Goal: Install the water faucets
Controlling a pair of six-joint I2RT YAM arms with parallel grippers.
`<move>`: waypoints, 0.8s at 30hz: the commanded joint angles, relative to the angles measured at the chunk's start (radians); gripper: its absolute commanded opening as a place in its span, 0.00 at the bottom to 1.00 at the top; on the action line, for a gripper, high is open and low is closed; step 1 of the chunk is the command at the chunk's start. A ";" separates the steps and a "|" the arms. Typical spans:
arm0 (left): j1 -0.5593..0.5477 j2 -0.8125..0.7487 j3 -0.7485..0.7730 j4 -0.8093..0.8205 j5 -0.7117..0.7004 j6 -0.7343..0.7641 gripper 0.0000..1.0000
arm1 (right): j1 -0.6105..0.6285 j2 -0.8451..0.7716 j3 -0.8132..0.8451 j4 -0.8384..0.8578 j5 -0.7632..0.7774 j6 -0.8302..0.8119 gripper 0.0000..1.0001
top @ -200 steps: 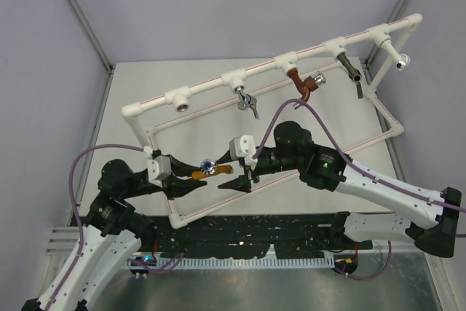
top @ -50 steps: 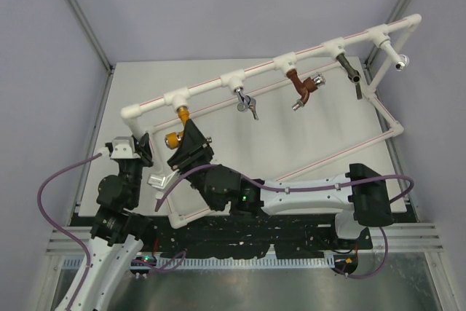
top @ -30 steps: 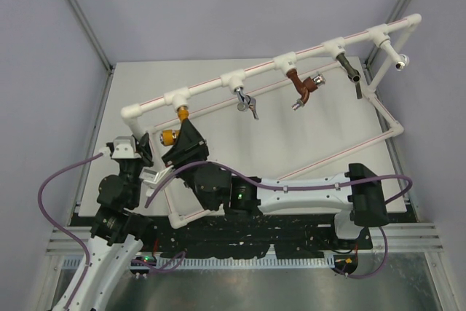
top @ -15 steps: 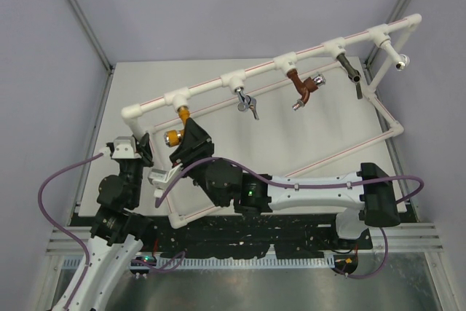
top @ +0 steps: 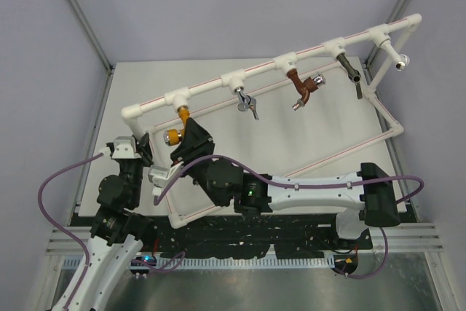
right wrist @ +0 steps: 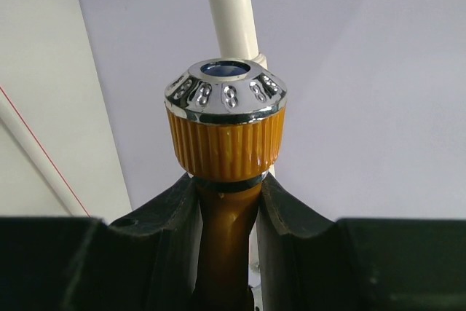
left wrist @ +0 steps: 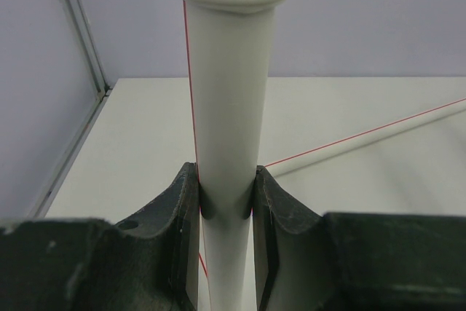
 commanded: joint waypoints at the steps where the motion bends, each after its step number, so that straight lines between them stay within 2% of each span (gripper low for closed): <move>1: -0.013 -0.037 0.015 0.008 -0.004 0.023 0.00 | -0.059 0.028 0.012 -0.089 0.122 0.135 0.05; 24: -0.014 -0.039 0.017 0.006 -0.003 0.022 0.00 | -0.079 0.057 0.088 -0.086 0.161 0.560 0.05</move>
